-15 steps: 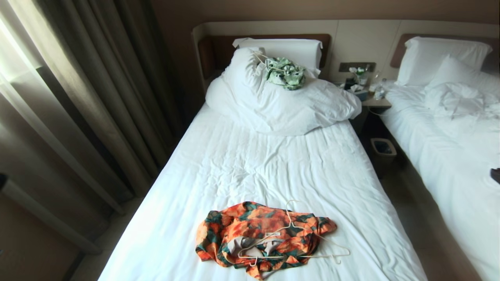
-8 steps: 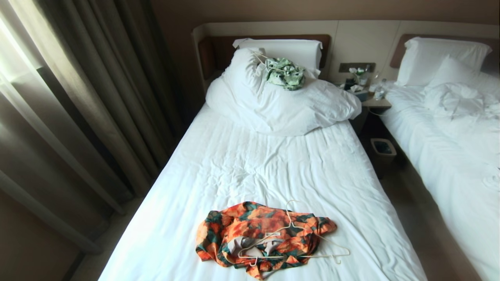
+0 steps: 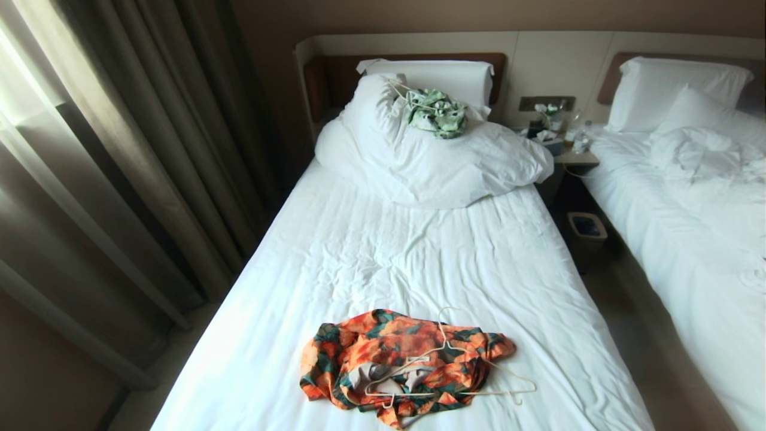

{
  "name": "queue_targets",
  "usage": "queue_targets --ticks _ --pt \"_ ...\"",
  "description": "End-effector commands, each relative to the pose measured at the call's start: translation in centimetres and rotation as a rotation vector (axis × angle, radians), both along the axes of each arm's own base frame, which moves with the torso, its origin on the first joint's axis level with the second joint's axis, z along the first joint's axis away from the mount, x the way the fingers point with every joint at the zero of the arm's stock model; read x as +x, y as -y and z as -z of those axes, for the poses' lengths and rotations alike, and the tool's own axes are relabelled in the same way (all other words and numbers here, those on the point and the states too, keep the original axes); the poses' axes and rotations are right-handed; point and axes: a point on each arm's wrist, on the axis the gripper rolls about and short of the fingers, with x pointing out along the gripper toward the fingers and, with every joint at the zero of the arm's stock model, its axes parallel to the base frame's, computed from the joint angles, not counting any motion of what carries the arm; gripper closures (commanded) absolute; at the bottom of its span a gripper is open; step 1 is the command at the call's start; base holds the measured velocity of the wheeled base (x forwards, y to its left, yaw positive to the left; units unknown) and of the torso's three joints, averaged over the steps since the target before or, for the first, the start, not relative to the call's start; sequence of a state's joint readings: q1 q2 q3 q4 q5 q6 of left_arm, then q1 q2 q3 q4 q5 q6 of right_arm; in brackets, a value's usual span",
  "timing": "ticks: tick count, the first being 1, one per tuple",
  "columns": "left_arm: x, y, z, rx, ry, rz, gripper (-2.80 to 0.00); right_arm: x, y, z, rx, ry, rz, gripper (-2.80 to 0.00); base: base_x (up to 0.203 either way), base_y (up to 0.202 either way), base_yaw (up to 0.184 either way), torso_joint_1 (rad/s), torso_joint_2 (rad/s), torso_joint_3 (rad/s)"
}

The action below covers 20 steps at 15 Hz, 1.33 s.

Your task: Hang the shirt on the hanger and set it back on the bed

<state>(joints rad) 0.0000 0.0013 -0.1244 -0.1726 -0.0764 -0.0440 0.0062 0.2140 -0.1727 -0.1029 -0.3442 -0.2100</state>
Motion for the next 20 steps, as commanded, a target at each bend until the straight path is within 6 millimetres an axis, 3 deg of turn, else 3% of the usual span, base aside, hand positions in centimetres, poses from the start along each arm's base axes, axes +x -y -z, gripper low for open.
queue_targets --ticks 1,3,10,20 --pt "0.7 -0.1 1.7 -0.005 -0.057 -0.023 0.0 -0.6 -0.3 2.5 0.049 0.023 -0.151 0.0 0.0 0.0 0.0 0.0 0.0 0.0" --pt "1.3 -0.2 3.2 -0.021 -0.107 -0.102 0.0 -1.0 -0.5 3.8 0.171 -0.016 -0.236 0.0 0.0 0.0 0.0 0.0 0.0 0.0" --pt "1.5 -0.2 4.5 0.107 -0.223 -0.122 0.0 -1.3 -0.7 6.2 0.211 -0.094 -0.318 0.0 0.0 0.0 0.0 0.0 0.0 0.0" --pt "1.5 -0.1 5.1 0.164 -0.283 -0.061 0.0 -1.2 -0.7 6.2 0.213 -0.094 -0.319 0.0 0.0 0.0 0.0 0.0 0.0 0.0"
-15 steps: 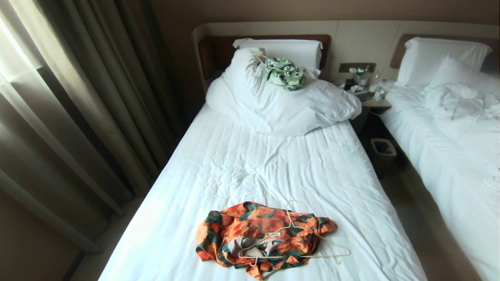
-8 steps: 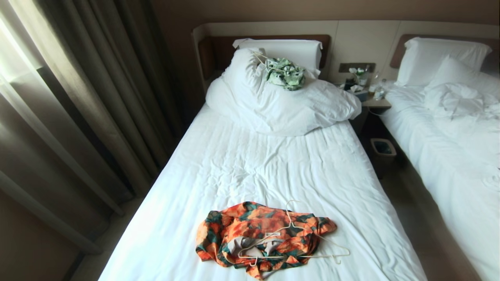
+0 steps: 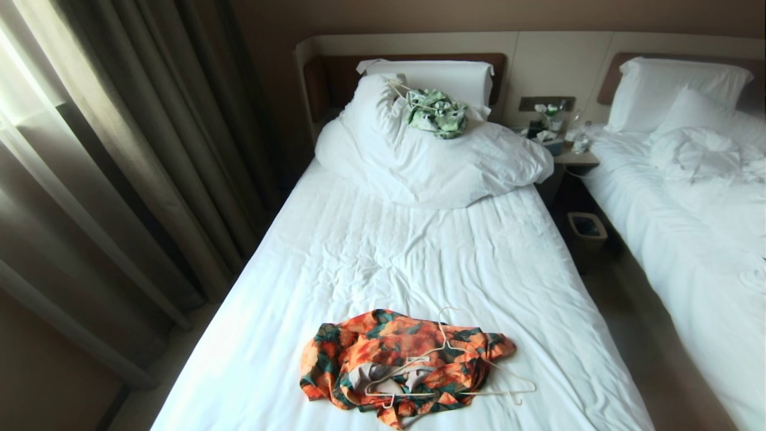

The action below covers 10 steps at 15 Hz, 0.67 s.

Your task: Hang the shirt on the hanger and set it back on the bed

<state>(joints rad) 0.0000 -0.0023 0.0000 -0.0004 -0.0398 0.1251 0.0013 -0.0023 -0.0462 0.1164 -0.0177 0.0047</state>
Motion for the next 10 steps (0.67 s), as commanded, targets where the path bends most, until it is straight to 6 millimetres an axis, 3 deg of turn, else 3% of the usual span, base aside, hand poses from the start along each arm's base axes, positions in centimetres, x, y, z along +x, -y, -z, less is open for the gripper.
queue_targets --ticks 1,10 --pt "0.02 0.0 0.01 0.002 0.0 0.002 0.0 0.0 0.0 0.04 -0.002 -0.004 0.0 0.0 0.0 0.0 0.0 0.0 0.0 0.0" --pt "0.02 0.0 0.03 -0.001 -0.001 0.002 0.0 0.0 0.0 0.04 -0.002 -0.004 0.0 0.0 0.0 0.0 0.0 0.0 0.0 0.0"
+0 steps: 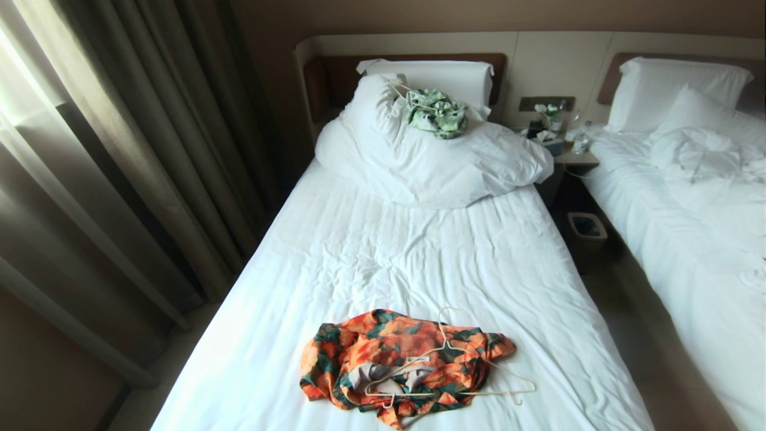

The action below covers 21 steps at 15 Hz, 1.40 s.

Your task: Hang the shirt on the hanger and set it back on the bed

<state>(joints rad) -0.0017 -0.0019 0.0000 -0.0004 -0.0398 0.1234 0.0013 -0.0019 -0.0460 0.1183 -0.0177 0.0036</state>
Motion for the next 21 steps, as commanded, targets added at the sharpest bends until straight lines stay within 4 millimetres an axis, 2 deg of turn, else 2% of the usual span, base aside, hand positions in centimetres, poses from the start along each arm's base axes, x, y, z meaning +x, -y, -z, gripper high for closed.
queue_targets --ticks 1,21 --pt "0.01 0.0 0.03 0.001 -0.001 0.0 0.0 0.0 0.0 0.01 -0.001 -0.002 0.0 0.0 0.0 0.0 0.0 0.0 0.0 0.0" --pt "0.01 0.0 0.03 0.001 -0.001 0.001 0.0 -0.01 0.0 -0.03 0.0 0.0 -0.001 0.0 0.0 0.0 0.0 0.0 0.0 0.0"
